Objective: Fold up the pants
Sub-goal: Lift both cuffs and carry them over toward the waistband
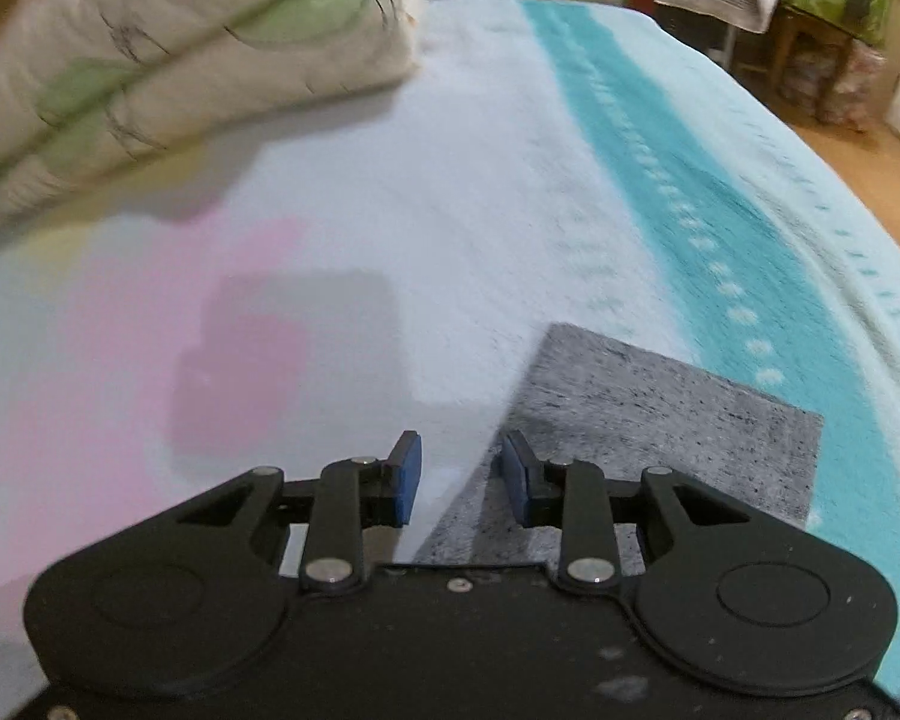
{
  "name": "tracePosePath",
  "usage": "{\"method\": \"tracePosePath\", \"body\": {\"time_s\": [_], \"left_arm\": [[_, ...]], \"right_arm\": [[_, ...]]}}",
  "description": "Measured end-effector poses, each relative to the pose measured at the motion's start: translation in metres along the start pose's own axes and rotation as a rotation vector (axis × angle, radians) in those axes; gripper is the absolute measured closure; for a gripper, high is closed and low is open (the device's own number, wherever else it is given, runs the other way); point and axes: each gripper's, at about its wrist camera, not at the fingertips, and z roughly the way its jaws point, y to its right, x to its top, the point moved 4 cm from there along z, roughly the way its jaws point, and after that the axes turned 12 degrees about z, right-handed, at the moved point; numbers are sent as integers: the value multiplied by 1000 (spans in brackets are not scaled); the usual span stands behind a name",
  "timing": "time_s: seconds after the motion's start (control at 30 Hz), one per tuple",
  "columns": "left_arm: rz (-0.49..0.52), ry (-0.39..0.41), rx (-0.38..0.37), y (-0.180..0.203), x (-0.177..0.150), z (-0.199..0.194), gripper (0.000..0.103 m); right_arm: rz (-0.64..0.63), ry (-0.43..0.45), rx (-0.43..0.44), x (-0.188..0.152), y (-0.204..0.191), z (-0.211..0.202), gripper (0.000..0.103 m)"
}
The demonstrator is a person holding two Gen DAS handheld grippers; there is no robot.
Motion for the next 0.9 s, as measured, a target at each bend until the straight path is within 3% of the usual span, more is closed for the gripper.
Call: {"method": "tracePosePath", "body": {"time_s": [0.07, 0.1, 0.13, 0.17, 0.3, 0.5, 0.6, 0.67, 0.77, 0.9], "left_arm": [[-1, -1, -1, 0, -1, -1, 99], [-3, -1, -1, 0, -1, -2, 99], [-6, 1, 1, -1, -1, -3, 99], [-7, 2, 4, 0, -1, -5, 99], [11, 21, 21, 3, 4, -18, 99], [52, 121, 44, 14, 16, -74, 99], [81, 168, 42, 23, 4, -110, 99], [95, 172, 24, 31, -18, -129, 99], [121, 112, 15, 44, -64, -140, 98], [116, -73, 15, 50, -132, -117, 99]], "right_arm": [[-58, 9, -65, -2, -3, 0, 73], [-66, 4, -73, -5, 1, 0, 79], [-64, -6, -64, -2, 3, -1, 96], [-52, -19, -55, -1, 8, -3, 99], [9, 13, 27, 0, 31, -39, 101], [54, 222, 207, 13, 82, -157, 101], [108, 262, 245, 0, 123, -198, 101], [150, 241, 267, -22, 151, -210, 101], [175, 188, 228, -73, 181, -205, 100], [230, 18, 137, -138, 209, -157, 100]]}}
